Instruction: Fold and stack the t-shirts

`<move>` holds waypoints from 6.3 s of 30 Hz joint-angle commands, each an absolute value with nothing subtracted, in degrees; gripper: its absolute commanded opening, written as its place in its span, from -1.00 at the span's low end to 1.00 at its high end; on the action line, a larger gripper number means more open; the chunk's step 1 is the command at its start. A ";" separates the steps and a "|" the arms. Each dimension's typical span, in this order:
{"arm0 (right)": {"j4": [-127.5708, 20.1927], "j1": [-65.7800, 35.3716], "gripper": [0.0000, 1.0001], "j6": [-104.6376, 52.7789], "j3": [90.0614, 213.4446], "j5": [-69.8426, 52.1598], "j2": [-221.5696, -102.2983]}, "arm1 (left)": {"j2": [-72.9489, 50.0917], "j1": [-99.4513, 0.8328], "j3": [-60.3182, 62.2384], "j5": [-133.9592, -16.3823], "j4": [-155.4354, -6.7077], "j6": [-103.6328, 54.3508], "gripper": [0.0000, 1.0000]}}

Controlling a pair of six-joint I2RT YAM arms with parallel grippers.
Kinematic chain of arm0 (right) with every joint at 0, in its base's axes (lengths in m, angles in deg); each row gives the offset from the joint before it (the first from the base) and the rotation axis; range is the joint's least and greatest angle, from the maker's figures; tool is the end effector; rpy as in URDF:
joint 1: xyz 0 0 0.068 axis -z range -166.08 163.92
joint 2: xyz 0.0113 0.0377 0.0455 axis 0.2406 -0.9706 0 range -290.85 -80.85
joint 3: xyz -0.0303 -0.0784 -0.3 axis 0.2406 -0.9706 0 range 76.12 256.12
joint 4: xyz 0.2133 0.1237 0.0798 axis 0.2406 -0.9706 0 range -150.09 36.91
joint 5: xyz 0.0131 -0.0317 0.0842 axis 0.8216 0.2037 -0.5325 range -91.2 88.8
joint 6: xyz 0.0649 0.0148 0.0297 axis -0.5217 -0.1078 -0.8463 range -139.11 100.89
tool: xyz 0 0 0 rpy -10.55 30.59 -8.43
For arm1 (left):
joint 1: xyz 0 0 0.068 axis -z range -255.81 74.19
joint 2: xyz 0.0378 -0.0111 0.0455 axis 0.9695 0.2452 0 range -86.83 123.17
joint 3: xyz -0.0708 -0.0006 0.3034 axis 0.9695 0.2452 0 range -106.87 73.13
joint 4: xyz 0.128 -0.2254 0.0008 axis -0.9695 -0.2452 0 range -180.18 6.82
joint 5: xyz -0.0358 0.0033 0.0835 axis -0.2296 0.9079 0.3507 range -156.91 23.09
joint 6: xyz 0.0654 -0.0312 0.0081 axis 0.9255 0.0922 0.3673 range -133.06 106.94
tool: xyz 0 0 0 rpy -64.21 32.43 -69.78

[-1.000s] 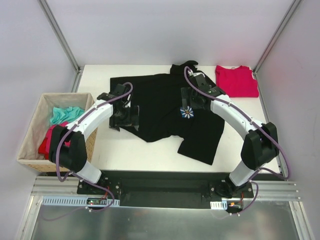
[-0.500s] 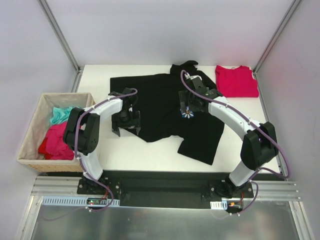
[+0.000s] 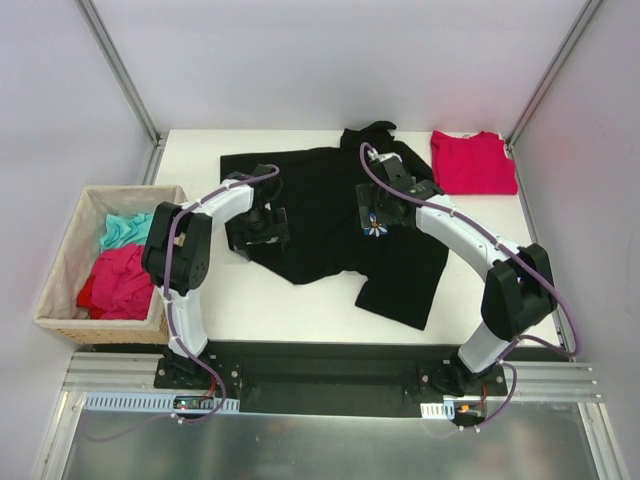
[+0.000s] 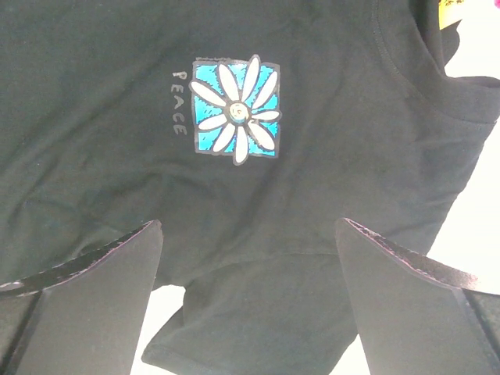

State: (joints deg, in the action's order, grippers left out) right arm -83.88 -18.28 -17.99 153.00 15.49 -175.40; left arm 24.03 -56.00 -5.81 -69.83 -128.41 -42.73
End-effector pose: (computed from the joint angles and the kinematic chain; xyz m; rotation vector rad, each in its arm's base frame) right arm 0.3317 0.1882 0.3011 -0.5529 2.3068 -0.0940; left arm 0.3713 -0.1370 0.1889 -0.2454 2.9420 -0.2073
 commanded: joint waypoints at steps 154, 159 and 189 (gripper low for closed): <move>-82.97 -33.54 -0.99 -7.60 201.71 25.16 -203.99 | -15.82 -73.08 9.41 -57.24 -118.16 -39.69 0.98; -88.50 -28.72 0.02 -10.68 204.08 25.96 -207.22 | -15.73 -73.08 9.58 -57.85 -117.98 -39.52 0.98; -88.53 -31.87 0.93 -8.47 187.14 26.13 -195.57 | 13.06 -65.00 -17.03 -79.22 -120.09 -35.21 0.67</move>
State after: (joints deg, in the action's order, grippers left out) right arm -90.09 -34.70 -7.08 191.97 21.85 -204.40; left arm 5.52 -67.78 -7.60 -75.86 -119.71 -37.51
